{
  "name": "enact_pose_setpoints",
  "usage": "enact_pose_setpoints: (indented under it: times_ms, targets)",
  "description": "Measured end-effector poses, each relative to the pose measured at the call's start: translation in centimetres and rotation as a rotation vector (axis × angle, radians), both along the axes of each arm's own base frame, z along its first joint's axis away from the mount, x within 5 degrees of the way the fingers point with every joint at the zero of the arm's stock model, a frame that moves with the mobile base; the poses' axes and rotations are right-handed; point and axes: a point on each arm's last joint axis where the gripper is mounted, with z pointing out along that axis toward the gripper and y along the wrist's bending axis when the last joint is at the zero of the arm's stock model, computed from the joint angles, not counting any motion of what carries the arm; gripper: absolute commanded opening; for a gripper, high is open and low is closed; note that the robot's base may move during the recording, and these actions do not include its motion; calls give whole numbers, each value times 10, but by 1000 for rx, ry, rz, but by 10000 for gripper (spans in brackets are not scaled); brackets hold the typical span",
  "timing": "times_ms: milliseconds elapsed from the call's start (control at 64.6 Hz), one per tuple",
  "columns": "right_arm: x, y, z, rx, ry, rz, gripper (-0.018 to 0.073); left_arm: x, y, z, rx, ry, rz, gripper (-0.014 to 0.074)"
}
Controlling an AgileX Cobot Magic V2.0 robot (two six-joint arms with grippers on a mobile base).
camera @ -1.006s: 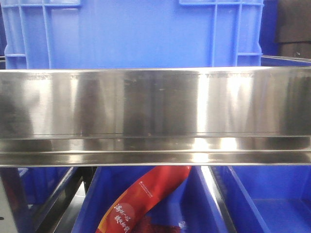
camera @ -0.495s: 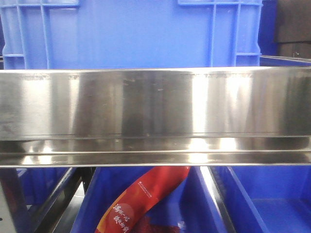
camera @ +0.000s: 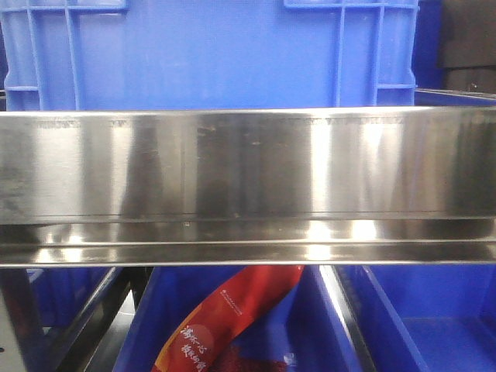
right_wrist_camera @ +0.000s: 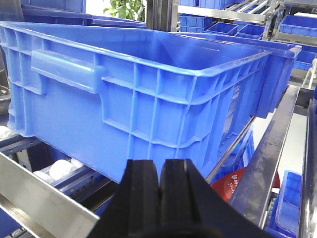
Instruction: Grab block from conveyor and place in blue bin
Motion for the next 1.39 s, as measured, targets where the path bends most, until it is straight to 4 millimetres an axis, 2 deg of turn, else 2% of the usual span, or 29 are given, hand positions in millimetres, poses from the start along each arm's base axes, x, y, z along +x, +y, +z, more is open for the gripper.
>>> enact_pose_setpoints:
  times_ms: [371,542,681,805,1130,1192,1393]
  targets:
    - [1,-1,0,1,-6,-8,-162,0,0,0,0,0,0,-111]
    - [0,-15,-7,9,-17,-147,-162,0,0,0,0,0,0,-111]
    - [-8,-32,-25,18,-40,-296,-162,0,0,0,0,0,0,-111]
    - [-17,-41,-49,26,-63,-392,-162,0,0,0,0,0,0,-111]
    - [-23,-48,-106,53,-92,-485,-162,0,0,0,0,0,0,-111]
    - [-22,-48,-112,56,-95,-486,-162,0,0,0,0,0,0,-111]
    - [-22,-48,-112,63,-112,-487,-162,0,0,0,0,-2,0,-111]
